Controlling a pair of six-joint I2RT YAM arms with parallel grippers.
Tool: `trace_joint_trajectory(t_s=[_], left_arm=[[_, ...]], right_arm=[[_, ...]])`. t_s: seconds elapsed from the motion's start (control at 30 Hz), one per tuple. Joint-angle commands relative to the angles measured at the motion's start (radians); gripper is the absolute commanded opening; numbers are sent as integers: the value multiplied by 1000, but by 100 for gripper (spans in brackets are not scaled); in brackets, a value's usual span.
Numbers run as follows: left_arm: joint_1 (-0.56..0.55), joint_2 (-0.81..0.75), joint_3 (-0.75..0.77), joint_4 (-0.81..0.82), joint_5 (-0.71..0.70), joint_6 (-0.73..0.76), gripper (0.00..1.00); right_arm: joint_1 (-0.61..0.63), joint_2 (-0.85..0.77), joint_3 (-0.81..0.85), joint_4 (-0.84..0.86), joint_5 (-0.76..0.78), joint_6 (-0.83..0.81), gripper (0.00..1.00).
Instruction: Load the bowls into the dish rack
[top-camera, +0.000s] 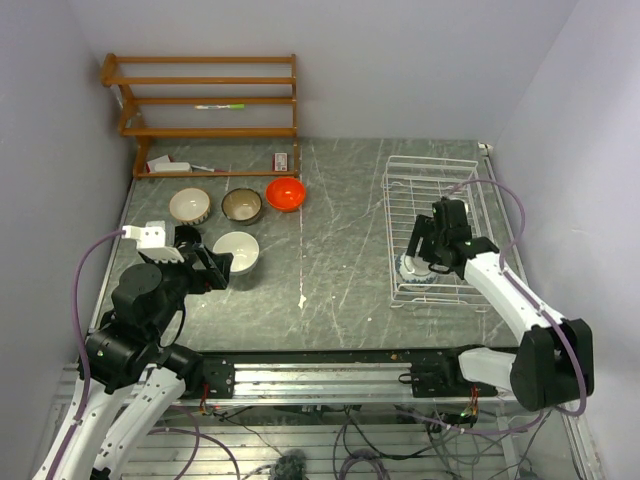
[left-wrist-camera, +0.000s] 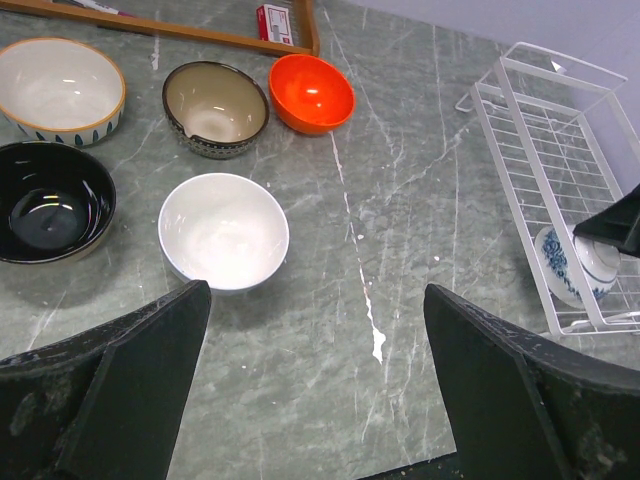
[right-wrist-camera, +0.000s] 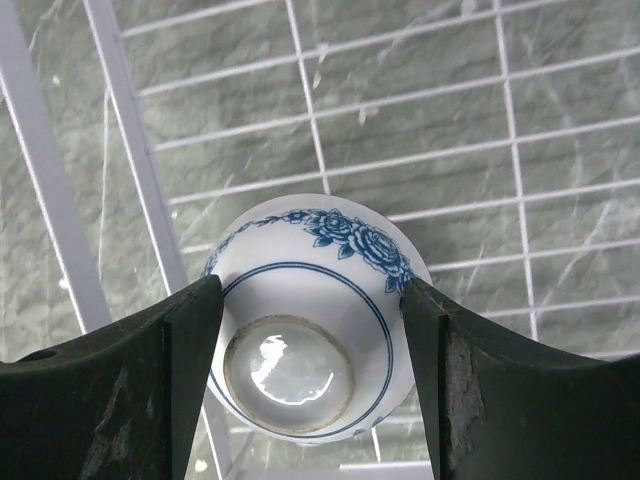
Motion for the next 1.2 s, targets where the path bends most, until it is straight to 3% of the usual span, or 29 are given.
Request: trace_joint_trajectory(t_s=[0.0, 0.17, 0.5, 0.63, 0.83, 1.03, 1.17], left_arm=[[-6, -10, 6, 9, -10, -5, 99], [-6, -9, 6, 7, -14, -6, 99], [-8, -10, 7, 8, -13, -6, 99], [-7, -4, 8, 4, -24, -9, 99], [-7, -28, 16, -19, -98, -31, 99], [-8, -48, 16, -32, -129, -48, 99], [-8, -41, 18, -37, -136, -51, 99]], right_arm=[[23, -71, -43, -71, -49, 20, 72], [24, -119, -36, -112, -129, 0, 71], [25, -217, 79, -205, 22, -6, 73], [58, -202, 185, -205, -48, -68, 73], [317, -148, 325, -141, -86, -66, 72], [565, 71, 427, -69, 39, -32, 72], [631, 235, 480, 41, 24, -16, 72]])
